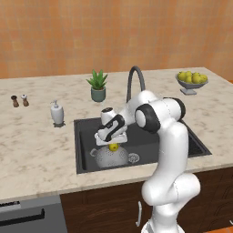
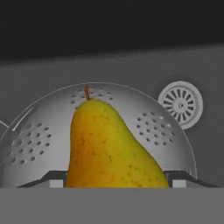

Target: Put the colander in the sink, put the pear in the colander, and turn on the sink faucet and pour water over the colander.

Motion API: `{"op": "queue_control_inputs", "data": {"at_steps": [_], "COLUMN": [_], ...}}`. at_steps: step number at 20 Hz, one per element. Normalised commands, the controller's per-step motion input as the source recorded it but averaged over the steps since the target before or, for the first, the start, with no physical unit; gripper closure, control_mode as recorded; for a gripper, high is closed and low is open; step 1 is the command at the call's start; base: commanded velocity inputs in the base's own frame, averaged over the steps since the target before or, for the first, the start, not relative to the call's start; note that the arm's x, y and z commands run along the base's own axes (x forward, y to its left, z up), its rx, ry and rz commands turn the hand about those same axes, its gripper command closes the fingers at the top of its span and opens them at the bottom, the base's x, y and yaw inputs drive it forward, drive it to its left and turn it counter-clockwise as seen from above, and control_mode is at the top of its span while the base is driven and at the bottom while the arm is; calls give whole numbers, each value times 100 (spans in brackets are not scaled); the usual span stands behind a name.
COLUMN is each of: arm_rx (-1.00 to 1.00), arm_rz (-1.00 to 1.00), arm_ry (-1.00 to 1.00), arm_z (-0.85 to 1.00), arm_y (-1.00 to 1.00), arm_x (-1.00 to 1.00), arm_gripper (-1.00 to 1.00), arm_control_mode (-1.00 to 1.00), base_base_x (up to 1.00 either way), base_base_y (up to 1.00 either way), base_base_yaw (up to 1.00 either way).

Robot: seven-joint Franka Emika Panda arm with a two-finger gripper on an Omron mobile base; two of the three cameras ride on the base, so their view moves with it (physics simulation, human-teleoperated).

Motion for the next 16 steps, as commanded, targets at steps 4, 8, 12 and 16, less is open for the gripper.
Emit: {"op": "queue_control_inputs", "data": {"at_steps": [4,8,12,16], "arm_rx": [0,0,1,3], "arm_rz": [13,8,5,5], "arm_ry": [5,5,6,3], "arm_z": [-36,-39,-40,-29], "arm_y": [3,2,7,11], "arm_x": [22,24,23,1], "arm_gripper": [100,100,100,100], "arm_control_mode": [-100,-100,-100,-100], "base_base_x": [0,0,0,0], "base_base_y": [0,0,0,0], "base_base_yaw": [0,0,0,0]}}
